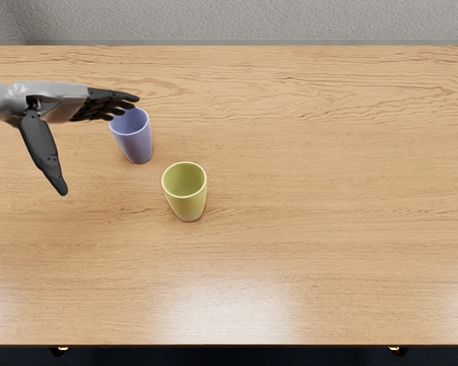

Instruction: Pick up cup and place in cup with left hand

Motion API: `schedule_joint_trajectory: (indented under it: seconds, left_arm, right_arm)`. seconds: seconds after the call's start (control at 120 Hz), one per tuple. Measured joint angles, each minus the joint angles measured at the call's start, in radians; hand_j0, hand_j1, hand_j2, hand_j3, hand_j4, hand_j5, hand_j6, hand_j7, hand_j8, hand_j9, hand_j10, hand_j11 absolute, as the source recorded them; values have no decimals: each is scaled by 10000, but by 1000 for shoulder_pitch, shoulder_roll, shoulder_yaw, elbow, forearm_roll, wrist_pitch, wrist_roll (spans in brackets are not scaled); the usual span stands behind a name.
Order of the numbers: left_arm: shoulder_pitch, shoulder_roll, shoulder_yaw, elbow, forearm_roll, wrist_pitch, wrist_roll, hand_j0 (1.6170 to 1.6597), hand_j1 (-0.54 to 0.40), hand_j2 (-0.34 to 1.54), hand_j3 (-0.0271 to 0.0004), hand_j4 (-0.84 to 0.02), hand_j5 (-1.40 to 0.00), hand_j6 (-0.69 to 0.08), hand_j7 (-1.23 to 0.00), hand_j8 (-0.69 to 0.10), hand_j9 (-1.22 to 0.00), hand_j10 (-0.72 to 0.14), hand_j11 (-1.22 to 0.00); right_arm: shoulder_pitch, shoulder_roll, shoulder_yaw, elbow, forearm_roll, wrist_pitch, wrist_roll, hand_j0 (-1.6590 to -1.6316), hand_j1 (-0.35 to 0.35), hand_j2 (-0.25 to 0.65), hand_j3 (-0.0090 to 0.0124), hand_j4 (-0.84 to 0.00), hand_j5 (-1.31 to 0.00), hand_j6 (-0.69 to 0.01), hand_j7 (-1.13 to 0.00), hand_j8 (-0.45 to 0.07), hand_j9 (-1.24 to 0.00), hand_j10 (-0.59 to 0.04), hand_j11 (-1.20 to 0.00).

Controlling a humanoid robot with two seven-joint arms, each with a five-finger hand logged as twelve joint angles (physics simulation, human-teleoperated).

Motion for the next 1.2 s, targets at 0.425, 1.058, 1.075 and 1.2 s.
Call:
schedule_joint_trajectory:
  seconds: [0.425,1.058,1.075,1.2]
  left_arm:
    - [-173,-245,-8,1,9,0,441,16580,3491,6,0,-41,-6,-51,-3,-48,-2,-35,0]
    - [-38,-521,0,-89,460,205,583,16581,3491,8,0,-25,-4,-34,-2,-31,-1,-21,0]
    - [-38,-524,0,-94,468,210,583,16581,3491,8,0,-25,-4,-34,-2,-31,-1,-21,0]
    - [-36,-560,2,-110,500,231,584,16581,3491,8,0,-22,-3,-31,-2,-28,-1,-18,0]
  right_arm:
    - [-3,0,1,0,0,3,0,-16580,-3204,-48,0,-241,-311,-242,-311,-241,-311,-241,-311]
    - [-3,0,1,0,0,3,0,-16581,-3204,-48,0,-241,-311,-242,-311,-241,-311,-240,-311]
    - [-3,0,1,0,0,3,0,-16581,-3204,-48,0,-241,-311,-242,-311,-241,-311,-240,-311]
    - [-3,0,1,0,0,3,0,-16581,-3204,-48,0,-241,-311,-242,-310,-241,-310,-240,-310]
